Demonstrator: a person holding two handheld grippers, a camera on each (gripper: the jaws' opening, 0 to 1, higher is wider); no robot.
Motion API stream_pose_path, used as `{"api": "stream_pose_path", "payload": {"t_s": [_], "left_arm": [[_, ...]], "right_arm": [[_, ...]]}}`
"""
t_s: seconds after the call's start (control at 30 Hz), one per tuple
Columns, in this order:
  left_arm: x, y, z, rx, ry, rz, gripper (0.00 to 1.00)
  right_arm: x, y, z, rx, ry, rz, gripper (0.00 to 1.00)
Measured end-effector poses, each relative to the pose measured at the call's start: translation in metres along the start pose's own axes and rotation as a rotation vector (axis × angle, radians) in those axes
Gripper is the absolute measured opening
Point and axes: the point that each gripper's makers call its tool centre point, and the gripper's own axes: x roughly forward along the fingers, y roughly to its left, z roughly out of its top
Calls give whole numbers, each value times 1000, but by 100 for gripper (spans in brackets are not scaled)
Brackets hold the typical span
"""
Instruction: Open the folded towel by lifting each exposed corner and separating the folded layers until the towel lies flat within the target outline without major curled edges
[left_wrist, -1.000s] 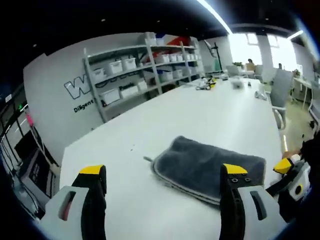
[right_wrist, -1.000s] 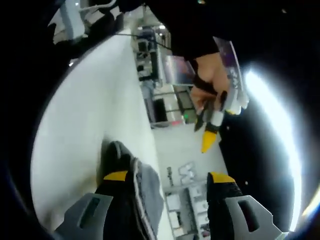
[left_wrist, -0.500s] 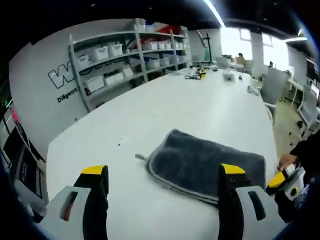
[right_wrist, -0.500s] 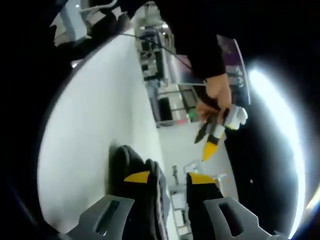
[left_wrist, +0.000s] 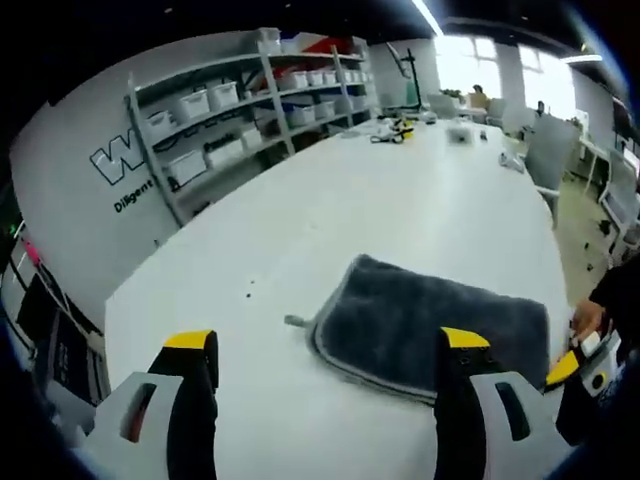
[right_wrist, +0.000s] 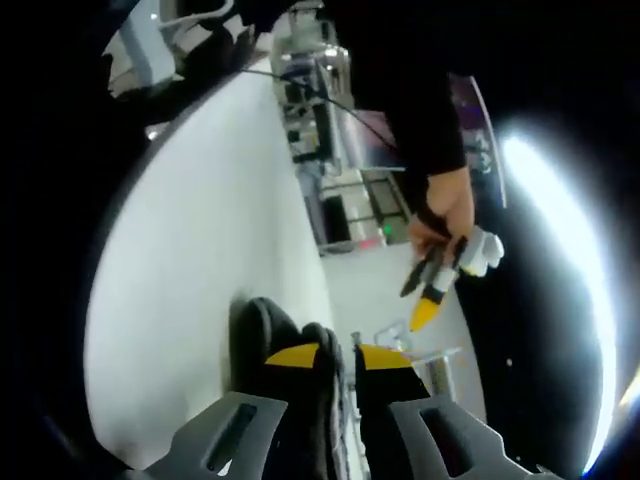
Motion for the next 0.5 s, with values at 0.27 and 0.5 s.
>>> {"api": "stream_pose_path", "payload": {"t_s": [0.27,0.5], "left_arm": [[11,6,9,46,36,-16,83],[28,4,9,-80,12,-82,82]], "right_arm": [[3,-1,2,26,-6,-6,8],[5,-1,5,38,-16,-8,3]]}}
